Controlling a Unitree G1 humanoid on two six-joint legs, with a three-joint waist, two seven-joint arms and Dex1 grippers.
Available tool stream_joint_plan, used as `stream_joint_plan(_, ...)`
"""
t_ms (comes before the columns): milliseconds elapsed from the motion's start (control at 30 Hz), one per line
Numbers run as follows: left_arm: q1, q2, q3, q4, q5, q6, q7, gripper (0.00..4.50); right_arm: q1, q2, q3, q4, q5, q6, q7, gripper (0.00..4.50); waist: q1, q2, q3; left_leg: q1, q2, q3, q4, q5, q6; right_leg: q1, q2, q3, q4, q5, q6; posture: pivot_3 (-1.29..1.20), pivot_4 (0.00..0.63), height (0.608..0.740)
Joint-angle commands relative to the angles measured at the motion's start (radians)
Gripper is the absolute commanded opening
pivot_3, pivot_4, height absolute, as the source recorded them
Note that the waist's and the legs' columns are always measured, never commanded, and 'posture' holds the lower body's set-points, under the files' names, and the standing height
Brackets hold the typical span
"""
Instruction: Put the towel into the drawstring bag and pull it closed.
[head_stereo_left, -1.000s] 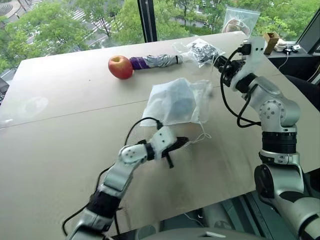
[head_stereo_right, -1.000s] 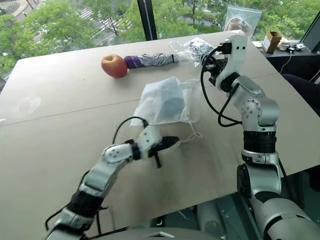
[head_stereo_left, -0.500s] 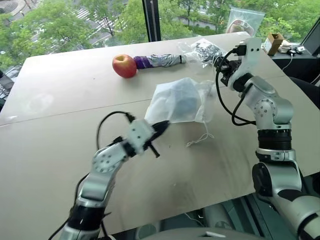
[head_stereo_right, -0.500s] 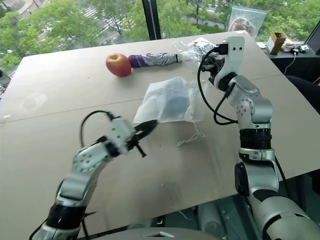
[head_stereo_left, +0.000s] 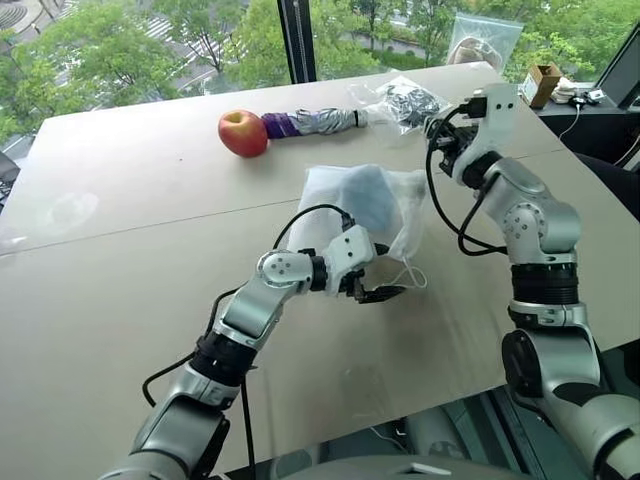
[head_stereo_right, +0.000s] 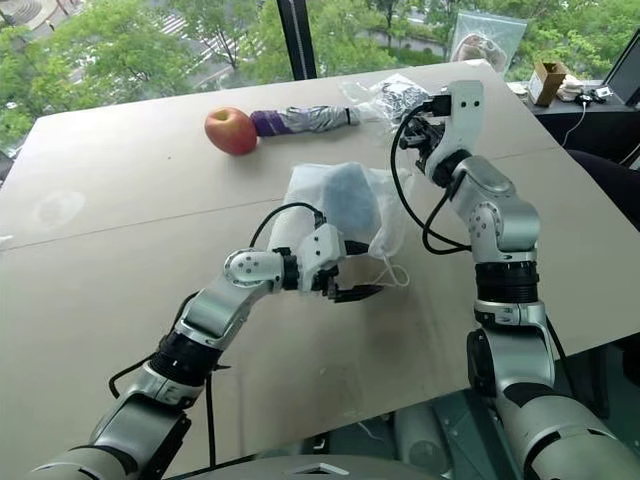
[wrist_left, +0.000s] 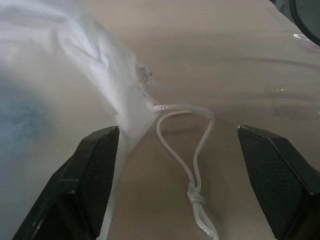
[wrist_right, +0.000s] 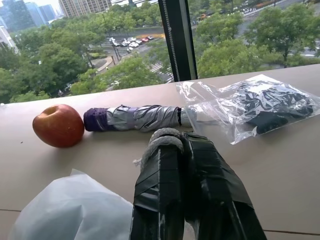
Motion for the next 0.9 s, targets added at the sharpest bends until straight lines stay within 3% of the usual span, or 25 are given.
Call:
stream_joint_plan(33,-0.03,-0.044,-0.046,0.018,0.012,0.001,-0.015,3.85,0.012,-0.006,-0.024,-0.074,0.013,-0.001,-0.016,0.0,0.003,0.0,0.0,0.0,0.0,0.0,0.0,0.0,0.0,0.0,0.0,0.0,0.0,0.0,0.0,0.0,0.15,0.74)
stream_joint_plan(200,-0.053,-0.06,-0.036,-0.047,-0.052,0.105,-0.058,3.85,0.028,-0.003,-0.032,-0.104,0.017,0.011,-0.032,0.0,0.001,0.0,0.0,0.0,0.0,0.0,0.0,0.0,0.0,0.0,0.0,0.0,0.001,0.0,0.0,0.0,0.15,0.74)
stream_joint_plan(567,-0.086,0.108,-0.015,-0.268,-0.222,0.412,-0.178,3.85,0.053,-0.004,-0.037,-0.138,0.029,0.035,-0.046,0.0,-0.001,0.0,0.0,0.001,0.0,0.0,0.0,0.0,0.0,0.0,0.0,0.001,0.001,0.0,0.0,0.0,0.15,0.74)
stream_joint_plan(767,-0.166,0.002,0.05,-0.08,-0.049,0.232,0.085,3.85,0.051,-0.013,-0.039,-0.141,0.032,0.041,-0.045,0.0,0.006,0.0,0.0,0.0,0.0,-0.001,0.001,0.0,0.0,0.0,0.0,0.001,0.001,0.0,0.0,0.0,0.15,0.74)
stream_joint_plan(900,-0.186,0.003,0.087,0.065,0.067,0.086,0.221,3.85,0.052,-0.015,-0.038,-0.144,0.035,0.043,-0.045,0.0,-0.001,0.0,0.0,0.001,0.0,0.0,0.001,0.0,0.0,0.0,0.0,0.001,0.002,0.0,0.0,0.0,0.15,0.74)
